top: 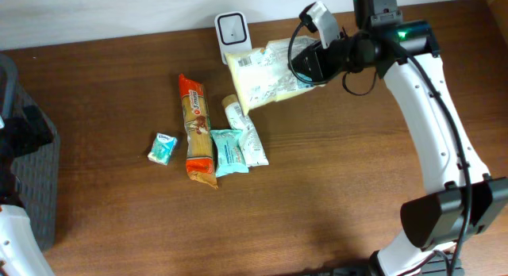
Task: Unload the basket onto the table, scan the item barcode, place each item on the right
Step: 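Lift the white bag and hold it over the barcode scanner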
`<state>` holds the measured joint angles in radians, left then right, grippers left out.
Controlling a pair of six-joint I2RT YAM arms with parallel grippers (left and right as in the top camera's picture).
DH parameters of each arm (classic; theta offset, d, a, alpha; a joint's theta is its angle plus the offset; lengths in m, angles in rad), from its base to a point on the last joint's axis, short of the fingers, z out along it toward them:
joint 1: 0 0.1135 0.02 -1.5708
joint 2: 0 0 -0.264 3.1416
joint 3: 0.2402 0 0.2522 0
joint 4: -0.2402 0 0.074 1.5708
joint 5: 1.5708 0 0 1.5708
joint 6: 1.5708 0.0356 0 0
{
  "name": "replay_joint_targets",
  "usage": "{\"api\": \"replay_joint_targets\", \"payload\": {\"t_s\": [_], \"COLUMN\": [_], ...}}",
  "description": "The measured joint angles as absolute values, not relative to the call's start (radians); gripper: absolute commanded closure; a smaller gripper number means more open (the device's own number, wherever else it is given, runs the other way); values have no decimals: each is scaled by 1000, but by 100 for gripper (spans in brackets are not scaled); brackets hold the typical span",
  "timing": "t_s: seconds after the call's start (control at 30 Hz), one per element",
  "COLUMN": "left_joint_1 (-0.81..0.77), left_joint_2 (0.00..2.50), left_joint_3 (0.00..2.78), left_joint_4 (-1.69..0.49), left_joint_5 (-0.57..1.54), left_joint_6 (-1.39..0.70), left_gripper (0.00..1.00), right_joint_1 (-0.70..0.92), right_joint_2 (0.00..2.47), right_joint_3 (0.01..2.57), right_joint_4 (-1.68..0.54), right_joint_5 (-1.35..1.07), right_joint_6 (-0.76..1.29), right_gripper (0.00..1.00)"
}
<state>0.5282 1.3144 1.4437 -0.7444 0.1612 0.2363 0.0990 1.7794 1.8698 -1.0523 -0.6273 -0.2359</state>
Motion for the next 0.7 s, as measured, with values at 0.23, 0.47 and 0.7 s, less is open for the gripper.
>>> {"api": "replay_joint_targets", "payload": {"t_s": [0.23, 0.47, 0.7], "left_joint_1": [528, 528, 528], "left_joint_2": [1314, 1314, 1314], "left_joint_3": [1444, 1444, 1444], "left_joint_4": [-744, -743, -745], "left_joint_5": [161, 161, 162], "left_joint_6": [236, 236, 237], "left_gripper": [1, 1, 1], "right_joint_1": [352, 388, 389], "right_joint_2": [1789, 1913, 1982], "right_joint_3": [1866, 1866, 1866], "right_joint_4": [-716, -413, -212], "right_joint_5": [123, 261, 274], "right_joint_6": [-242, -644, -840], "right_gripper": [96, 96, 96]}}
